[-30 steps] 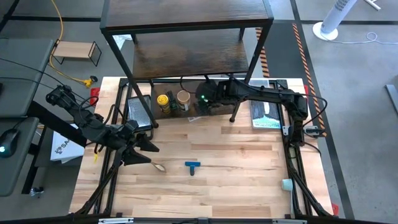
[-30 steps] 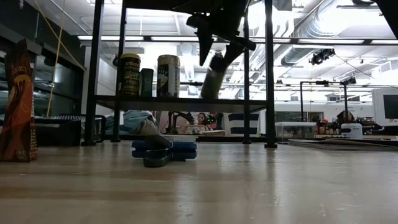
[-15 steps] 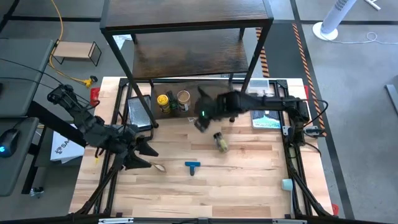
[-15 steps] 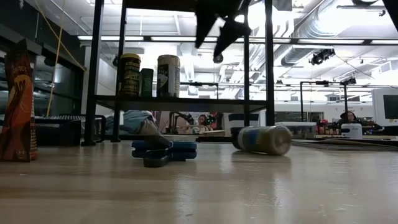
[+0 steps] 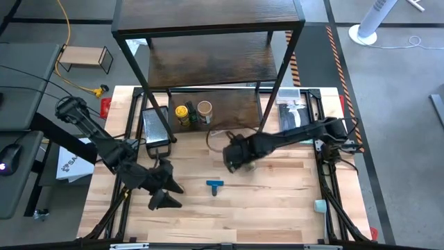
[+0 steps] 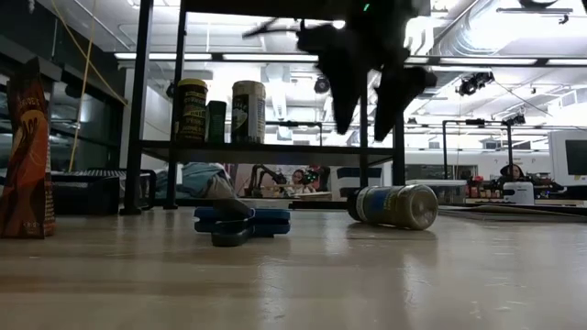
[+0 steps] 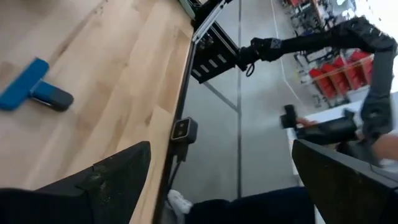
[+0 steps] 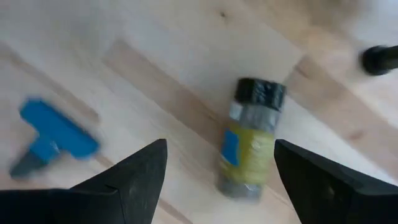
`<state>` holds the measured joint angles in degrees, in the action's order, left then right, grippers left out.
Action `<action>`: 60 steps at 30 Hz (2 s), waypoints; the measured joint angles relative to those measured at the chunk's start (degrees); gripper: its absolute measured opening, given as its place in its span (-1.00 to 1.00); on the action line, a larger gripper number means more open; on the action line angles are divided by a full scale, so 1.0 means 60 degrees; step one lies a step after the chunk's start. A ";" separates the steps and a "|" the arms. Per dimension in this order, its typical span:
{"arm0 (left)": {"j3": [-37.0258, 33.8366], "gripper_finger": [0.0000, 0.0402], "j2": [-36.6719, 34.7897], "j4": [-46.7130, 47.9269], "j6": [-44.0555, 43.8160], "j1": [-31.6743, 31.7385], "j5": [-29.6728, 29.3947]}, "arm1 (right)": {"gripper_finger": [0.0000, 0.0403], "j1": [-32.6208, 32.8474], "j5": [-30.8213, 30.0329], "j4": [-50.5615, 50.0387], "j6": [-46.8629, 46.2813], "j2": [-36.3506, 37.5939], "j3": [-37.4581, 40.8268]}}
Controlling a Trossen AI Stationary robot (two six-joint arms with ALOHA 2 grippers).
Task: Shelf spices
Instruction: Put the black seasoning bottle on the shelf
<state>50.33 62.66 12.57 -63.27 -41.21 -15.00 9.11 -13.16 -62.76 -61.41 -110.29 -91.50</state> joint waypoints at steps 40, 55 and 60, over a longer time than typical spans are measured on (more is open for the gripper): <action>0.0004 0.92 0.1726 -0.3553 0.0164 -0.0918 -0.4970 | -0.07 0.0885 -0.2416 0.6410 -0.1203 0.1353 0.3650; 0.0001 0.92 -0.1759 -0.3677 0.4147 -0.1451 -0.6047 | -0.07 0.1520 -1.2037 1.0613 0.2647 0.1773 0.3639; 0.0004 0.92 -0.3248 -0.2596 0.5374 -0.1784 -0.6443 | -0.07 0.0718 -1.2798 1.0487 0.2705 0.1219 0.3806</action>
<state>50.35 43.17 -3.01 -31.02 -51.92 -53.66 13.42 -89.95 0.17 -45.18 -102.98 -68.67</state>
